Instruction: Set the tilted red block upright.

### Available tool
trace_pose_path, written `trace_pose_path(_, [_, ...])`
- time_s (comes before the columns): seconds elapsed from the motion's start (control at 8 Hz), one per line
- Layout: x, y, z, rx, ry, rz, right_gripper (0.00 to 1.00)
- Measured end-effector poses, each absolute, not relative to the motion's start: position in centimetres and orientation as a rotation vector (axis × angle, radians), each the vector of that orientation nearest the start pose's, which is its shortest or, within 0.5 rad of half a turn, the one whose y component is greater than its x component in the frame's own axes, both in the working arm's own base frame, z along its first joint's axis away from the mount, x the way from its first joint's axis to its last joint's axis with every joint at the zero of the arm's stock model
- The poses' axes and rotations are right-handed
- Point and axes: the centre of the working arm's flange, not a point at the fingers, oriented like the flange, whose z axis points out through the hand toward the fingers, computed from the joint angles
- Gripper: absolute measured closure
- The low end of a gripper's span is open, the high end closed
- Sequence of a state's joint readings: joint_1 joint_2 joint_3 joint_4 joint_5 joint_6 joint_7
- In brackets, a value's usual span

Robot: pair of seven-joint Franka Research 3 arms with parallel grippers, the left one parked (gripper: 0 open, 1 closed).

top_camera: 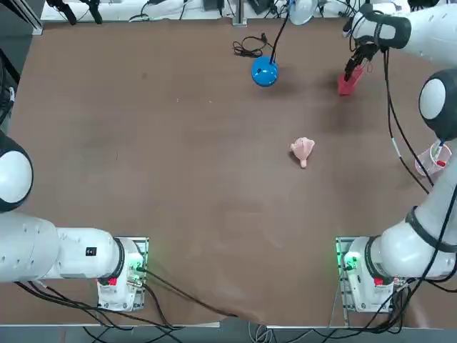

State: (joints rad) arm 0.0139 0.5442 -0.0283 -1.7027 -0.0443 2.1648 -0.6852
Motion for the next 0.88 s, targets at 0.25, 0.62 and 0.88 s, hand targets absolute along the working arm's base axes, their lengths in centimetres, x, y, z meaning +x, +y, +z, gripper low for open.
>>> trace_pose_path(0.25, [66.6, -1.0, 27.5, -2.984, -1.051, 0.131, 0.23])
trace_pose_path(0.62, [67.0, -1.0, 29.1, -3.068, -0.825, 0.09, 0.3])
trace_pose_path(0.88, [66.9, -1.2, 30.7, -3.13, -0.555, 0.097, 0.3])
